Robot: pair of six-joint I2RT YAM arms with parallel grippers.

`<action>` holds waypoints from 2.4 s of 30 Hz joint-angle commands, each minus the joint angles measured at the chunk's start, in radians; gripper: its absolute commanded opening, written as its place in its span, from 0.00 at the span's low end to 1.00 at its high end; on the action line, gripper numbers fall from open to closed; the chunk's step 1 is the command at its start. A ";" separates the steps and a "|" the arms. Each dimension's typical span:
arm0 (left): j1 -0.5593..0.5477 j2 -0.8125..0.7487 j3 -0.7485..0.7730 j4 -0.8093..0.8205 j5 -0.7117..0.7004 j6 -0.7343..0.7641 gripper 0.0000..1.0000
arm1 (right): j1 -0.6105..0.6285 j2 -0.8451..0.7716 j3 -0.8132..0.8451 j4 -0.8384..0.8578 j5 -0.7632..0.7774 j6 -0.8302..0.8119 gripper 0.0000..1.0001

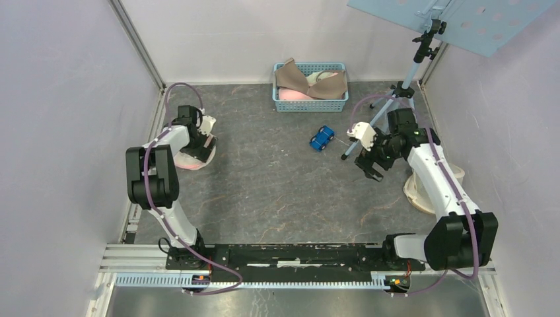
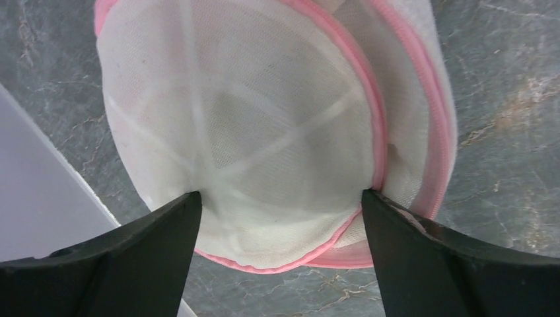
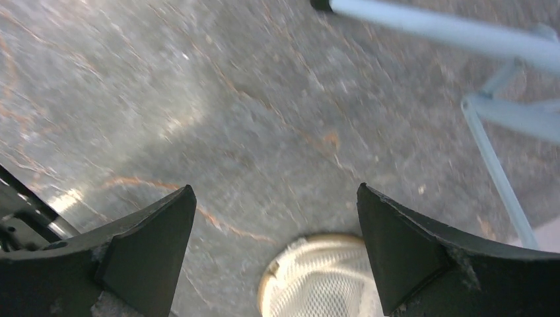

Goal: Unzip the laundry bag and remove the bra
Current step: Move the laundry bag to the center of the board.

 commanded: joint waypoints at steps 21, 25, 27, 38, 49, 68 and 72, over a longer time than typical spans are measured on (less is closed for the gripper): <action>-0.057 -0.349 0.135 -0.228 0.203 0.049 1.00 | -0.378 0.208 0.076 0.078 0.538 -0.402 0.94; -0.096 -0.381 0.122 -0.233 0.234 0.038 1.00 | -0.382 0.215 0.004 0.123 0.567 -0.429 0.89; -0.105 -0.387 0.122 -0.232 0.241 0.032 1.00 | -0.383 0.215 -0.021 0.128 0.585 -0.437 0.85; -0.129 -0.400 0.134 -0.242 0.275 0.015 1.00 | -0.384 0.193 -0.008 -0.003 0.520 -0.443 0.85; -0.131 -0.415 0.169 -0.241 0.328 -0.022 1.00 | -0.380 0.162 -0.160 0.258 0.709 -0.461 0.75; -0.131 -0.553 0.087 -0.241 0.637 0.024 1.00 | -0.111 0.088 -0.152 -0.035 0.294 -0.305 0.00; -0.129 -0.594 0.077 -0.296 0.726 0.107 1.00 | 0.041 0.073 -0.138 -0.052 0.162 -0.222 0.00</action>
